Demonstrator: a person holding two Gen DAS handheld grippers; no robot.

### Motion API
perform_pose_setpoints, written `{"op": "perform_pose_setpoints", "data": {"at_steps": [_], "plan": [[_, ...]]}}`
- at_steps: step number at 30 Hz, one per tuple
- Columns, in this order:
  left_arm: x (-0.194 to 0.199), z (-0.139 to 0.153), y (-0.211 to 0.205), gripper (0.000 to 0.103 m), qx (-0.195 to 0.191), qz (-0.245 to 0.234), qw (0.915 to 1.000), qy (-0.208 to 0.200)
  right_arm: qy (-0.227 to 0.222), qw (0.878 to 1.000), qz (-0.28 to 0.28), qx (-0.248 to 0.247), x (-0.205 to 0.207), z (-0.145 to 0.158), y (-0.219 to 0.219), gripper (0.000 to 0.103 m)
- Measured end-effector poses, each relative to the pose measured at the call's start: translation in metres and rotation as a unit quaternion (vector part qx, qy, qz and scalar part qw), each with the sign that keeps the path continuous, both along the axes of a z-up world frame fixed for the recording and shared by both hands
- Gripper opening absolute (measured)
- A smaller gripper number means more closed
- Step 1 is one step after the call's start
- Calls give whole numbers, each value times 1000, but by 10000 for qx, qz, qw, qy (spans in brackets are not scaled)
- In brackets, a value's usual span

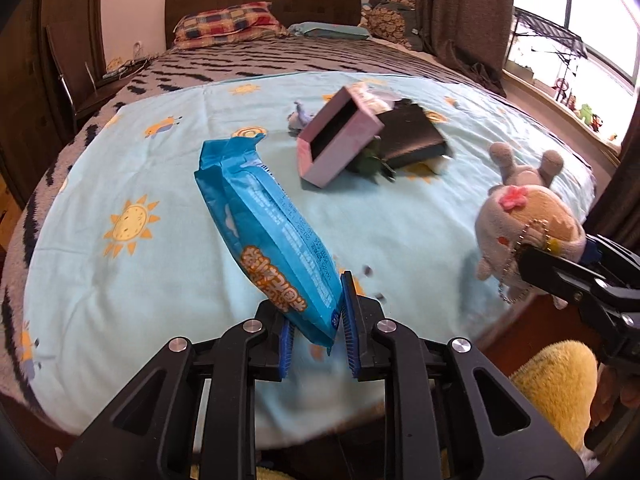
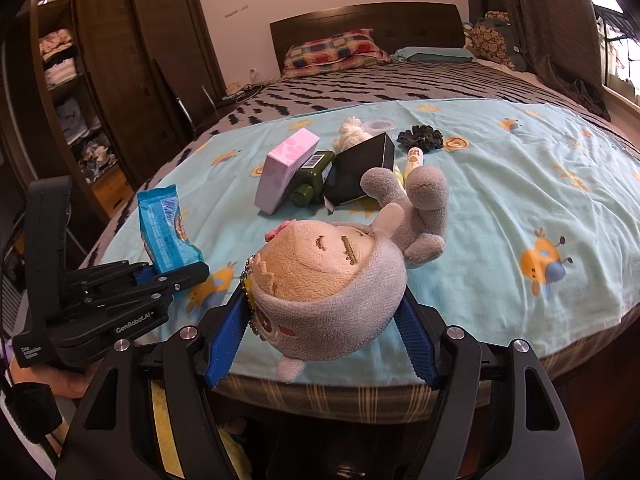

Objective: Collect trash
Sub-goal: 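Lower the doll and wrapper into the black bin and open both tools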

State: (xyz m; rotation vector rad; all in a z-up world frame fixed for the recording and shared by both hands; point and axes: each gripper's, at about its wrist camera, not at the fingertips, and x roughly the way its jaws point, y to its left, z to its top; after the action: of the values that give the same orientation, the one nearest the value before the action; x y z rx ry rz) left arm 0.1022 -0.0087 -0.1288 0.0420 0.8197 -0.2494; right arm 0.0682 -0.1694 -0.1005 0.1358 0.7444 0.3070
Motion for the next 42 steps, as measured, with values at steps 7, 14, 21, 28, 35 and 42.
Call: {"op": "perform_pose_setpoints", "data": {"at_steps": [7,14,21,28,35,42], "plan": [[-42,9,-7,19,-85,-175,9998,-27,-100,9998,105,-110,-32,10,1,71],[-74,0,-11,20,-201,-322,9991,198,183,9993,101,-297,-59,-4,-3,71],[-106,-26,-20,20,-136,-568,9965,591,641,9969,192,-411,-93,-32,-6,71],[-123,-70,-30,20,-215,-750,9885,1293,1463,9887,167,-280,-102,-83,-9,71],[-104,-132,-43,20,-80,-902,9714,2193,2301,9731,9,-123,-83,-143,-15,71],[-87,-170,-53,20,21,-955,9597,2644,2573,9661,-63,-226,-67,-171,-8,71]]}}
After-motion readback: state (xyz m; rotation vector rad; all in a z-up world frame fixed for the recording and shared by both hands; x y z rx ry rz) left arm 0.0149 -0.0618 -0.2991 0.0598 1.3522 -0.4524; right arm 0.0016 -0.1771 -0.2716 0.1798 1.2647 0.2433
